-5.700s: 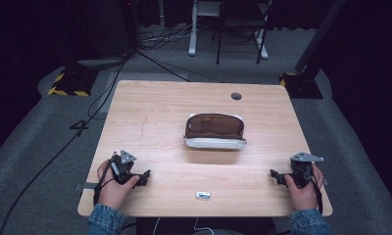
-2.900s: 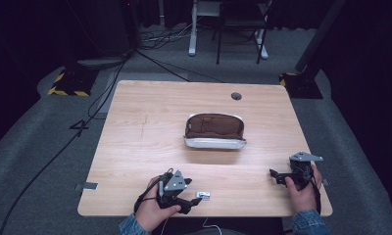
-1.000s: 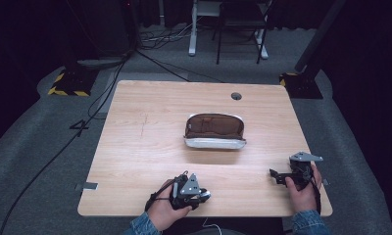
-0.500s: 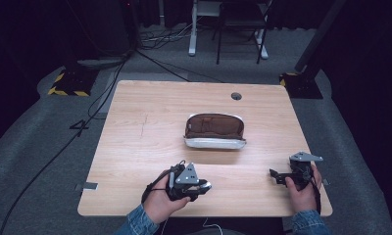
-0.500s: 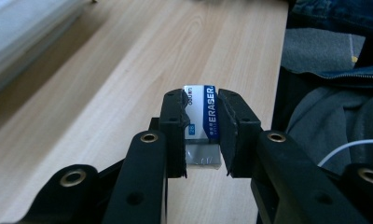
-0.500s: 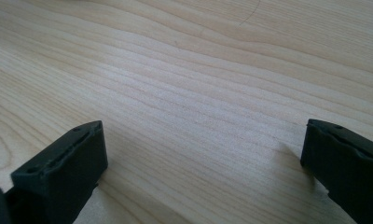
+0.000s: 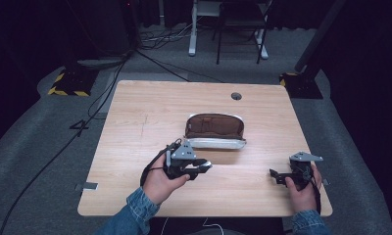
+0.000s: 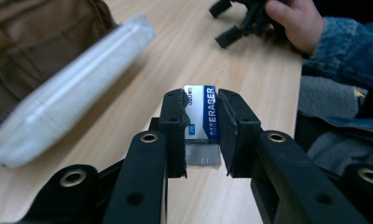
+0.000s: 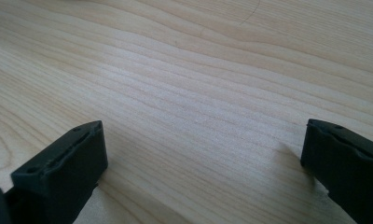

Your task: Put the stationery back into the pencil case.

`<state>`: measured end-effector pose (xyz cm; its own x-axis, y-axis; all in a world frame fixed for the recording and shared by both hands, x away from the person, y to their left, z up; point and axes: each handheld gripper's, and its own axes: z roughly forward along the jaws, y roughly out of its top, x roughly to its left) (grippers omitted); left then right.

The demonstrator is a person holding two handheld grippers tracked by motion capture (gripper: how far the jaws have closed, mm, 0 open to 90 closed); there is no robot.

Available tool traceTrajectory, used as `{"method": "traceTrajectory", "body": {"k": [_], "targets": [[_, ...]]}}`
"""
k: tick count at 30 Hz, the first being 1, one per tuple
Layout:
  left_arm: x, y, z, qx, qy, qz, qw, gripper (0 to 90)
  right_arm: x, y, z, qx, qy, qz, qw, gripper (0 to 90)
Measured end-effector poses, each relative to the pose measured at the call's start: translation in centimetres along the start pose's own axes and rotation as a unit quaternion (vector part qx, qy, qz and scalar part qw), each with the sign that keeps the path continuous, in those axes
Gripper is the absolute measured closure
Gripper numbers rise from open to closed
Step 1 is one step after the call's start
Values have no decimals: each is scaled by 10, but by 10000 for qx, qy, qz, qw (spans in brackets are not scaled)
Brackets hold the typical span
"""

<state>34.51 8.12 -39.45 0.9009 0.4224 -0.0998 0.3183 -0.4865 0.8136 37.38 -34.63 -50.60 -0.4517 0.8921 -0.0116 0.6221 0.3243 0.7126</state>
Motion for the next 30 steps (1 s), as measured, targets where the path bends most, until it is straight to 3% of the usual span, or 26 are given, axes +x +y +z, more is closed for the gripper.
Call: {"method": "traceTrajectory", "body": {"k": [9,16,30], "targets": [[21,22,2,-106,198,-37,9997,726,0,0,0,-1,1,-1,10000,7],[43,28,9,-255,411,-207,9986,726,0,0,0,2,0,3,10000,7],[75,42,28,-380,710,-259,9964,726,0,0,0,2,5,4,10000,7]]}}
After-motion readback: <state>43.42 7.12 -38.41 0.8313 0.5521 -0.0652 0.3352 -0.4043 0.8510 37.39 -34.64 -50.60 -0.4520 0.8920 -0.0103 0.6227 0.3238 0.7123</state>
